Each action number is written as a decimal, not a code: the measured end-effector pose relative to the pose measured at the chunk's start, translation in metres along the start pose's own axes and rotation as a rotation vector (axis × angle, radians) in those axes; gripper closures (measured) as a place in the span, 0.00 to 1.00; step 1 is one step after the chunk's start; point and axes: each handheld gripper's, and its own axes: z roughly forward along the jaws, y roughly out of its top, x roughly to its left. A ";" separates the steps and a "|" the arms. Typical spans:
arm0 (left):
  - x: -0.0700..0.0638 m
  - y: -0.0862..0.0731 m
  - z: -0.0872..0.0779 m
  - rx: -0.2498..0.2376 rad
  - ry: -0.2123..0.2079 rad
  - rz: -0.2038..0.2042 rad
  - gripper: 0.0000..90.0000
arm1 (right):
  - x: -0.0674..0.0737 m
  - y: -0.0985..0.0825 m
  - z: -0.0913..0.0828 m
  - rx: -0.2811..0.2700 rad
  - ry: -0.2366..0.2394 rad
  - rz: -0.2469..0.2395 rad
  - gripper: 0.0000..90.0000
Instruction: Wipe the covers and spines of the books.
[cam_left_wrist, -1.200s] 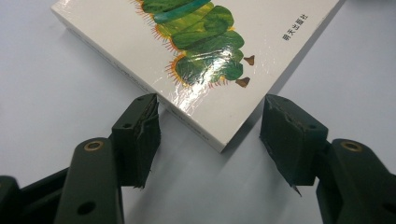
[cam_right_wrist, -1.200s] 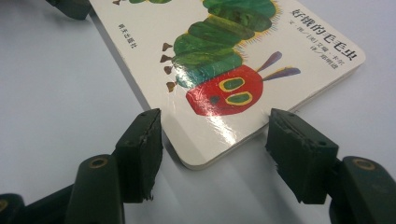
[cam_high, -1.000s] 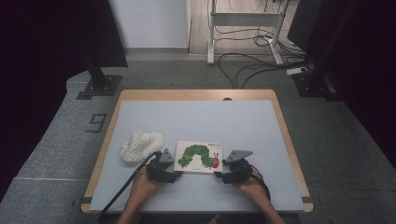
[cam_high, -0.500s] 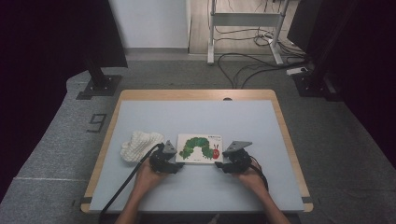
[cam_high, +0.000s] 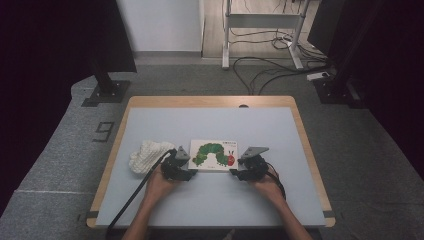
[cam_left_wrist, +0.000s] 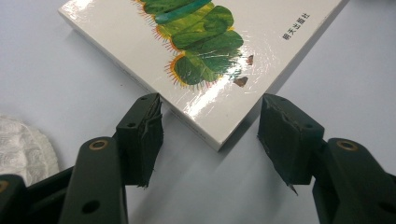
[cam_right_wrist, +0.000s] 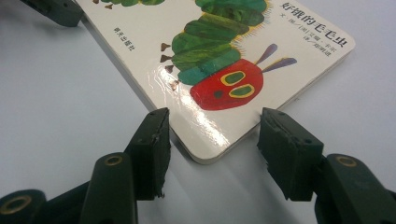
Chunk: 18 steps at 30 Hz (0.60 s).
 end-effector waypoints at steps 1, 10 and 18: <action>0.000 0.000 0.000 -0.001 0.003 -0.001 0.44 | 0.000 0.000 0.000 0.000 0.000 0.001 0.48; 0.000 0.000 -0.007 -0.044 -0.027 -0.047 0.26 | 0.000 0.000 -0.002 -0.010 -0.012 0.011 0.37; -0.006 -0.007 -0.036 -0.105 -0.020 -0.055 0.16 | 0.005 0.004 -0.018 -0.044 -0.006 0.003 0.17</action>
